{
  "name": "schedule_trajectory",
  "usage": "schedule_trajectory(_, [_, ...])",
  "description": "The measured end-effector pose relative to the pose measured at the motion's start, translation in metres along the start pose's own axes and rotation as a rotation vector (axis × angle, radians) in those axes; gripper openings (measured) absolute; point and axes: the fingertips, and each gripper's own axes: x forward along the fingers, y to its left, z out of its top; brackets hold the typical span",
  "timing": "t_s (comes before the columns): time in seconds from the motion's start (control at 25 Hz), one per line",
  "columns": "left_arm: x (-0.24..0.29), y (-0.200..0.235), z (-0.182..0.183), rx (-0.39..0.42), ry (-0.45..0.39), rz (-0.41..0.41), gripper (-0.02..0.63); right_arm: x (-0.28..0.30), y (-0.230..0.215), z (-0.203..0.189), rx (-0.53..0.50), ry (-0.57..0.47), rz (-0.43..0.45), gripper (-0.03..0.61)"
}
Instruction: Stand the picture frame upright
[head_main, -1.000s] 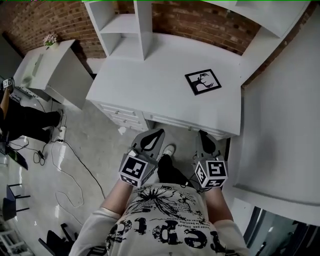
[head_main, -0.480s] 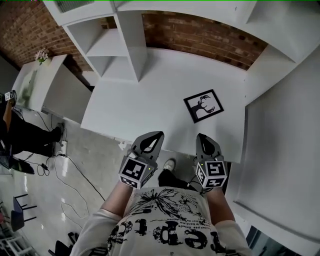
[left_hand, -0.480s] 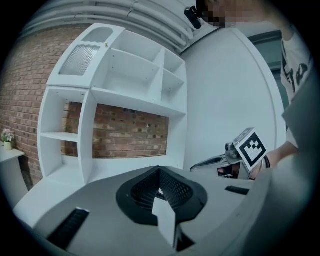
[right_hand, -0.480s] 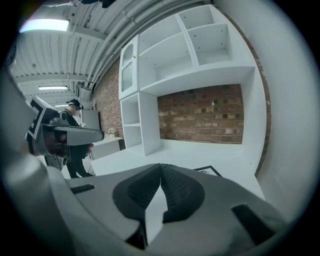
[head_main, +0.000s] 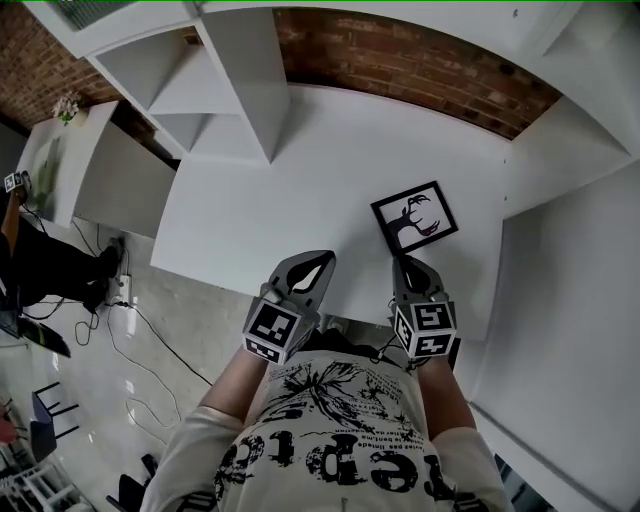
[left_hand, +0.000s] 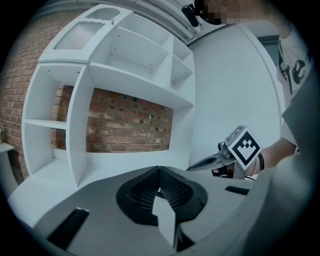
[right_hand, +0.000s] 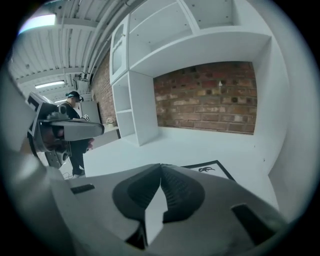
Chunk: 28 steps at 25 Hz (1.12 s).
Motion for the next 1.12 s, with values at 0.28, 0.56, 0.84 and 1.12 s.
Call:
schedule_trajectory(0.28, [0.036, 0.027, -0.021, -0.007, -0.009, -0.021, 0.014, 0.053, -0.015, -0.022, -0.034, 0.131, -0.005, 0.008])
schedule_trajectory(0.56, [0.056, 0.043, -0.033, -0.046, 0.01, -0.079, 0.014, 0.101, -0.031, -0.049, -0.083, 0.285, -0.02, 0.114])
schedule_trajectory(0.84, [0.067, 0.068, -0.049, -0.033, 0.028, -0.07, 0.014, 0.14, -0.04, -0.072, -0.125, 0.391, -0.009, 0.13])
schedule_trajectory(1.12, [0.076, 0.089, -0.066, -0.082, 0.046, -0.06, 0.014, 0.161, -0.058, -0.089, -0.158, 0.501, -0.052, 0.127])
